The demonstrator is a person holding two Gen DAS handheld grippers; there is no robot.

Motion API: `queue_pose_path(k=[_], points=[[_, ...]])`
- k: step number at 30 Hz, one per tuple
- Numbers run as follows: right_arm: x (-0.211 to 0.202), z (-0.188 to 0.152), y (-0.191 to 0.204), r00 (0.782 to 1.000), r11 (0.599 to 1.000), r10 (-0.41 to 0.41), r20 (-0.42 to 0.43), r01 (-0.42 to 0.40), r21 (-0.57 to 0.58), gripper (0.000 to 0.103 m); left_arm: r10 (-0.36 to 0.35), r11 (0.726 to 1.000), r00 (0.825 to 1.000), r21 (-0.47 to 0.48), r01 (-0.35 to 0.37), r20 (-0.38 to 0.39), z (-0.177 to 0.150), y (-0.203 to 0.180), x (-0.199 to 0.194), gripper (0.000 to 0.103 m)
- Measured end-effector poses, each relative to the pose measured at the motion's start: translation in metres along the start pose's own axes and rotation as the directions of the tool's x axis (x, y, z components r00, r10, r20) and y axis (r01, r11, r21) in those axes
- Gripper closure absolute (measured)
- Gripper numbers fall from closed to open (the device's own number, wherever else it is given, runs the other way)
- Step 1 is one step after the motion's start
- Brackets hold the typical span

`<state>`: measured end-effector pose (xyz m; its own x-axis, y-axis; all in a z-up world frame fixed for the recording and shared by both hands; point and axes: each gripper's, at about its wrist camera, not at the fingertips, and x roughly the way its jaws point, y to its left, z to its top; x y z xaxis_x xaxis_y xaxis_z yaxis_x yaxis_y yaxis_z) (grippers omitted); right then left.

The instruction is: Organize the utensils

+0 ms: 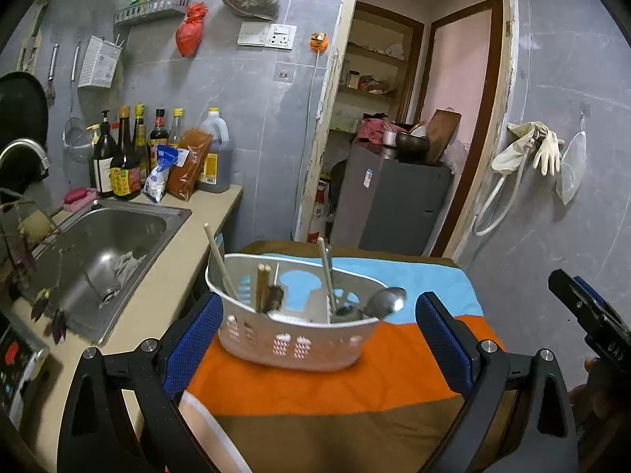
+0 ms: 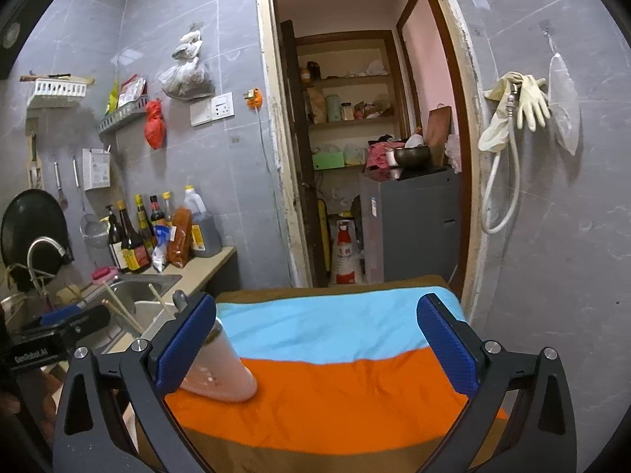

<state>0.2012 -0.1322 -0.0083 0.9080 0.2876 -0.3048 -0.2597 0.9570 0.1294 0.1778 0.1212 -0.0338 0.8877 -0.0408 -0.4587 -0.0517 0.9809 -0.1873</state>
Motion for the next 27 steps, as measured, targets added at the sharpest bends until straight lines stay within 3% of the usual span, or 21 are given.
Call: queue_pose_path(k=[12,22,27], points=[[-0.075,-0.005,-0.023,0.999,1.000,0.013,-0.036,-0.013,-0.008,0.000,0.042,0.999,0.999,0.001,-0.042,0.010,-0.027,-0.036,-0.070,0.007],[-0.131,-0.022,-0.026,0.998,1.000,0.019,-0.067,-0.019,-0.010,0.000,0.040,0.999,0.999,-0.003,-0.040,0.016,-0.059,-0.056,-0.123,0.007],[-0.158,-0.030,-0.020,0.999,0.999,0.015,-0.041,-0.016,-0.032,0.000,0.021,1.000,0.999,-0.004,-0.021,0.046,-0.067,-0.060,-0.142,0.007]])
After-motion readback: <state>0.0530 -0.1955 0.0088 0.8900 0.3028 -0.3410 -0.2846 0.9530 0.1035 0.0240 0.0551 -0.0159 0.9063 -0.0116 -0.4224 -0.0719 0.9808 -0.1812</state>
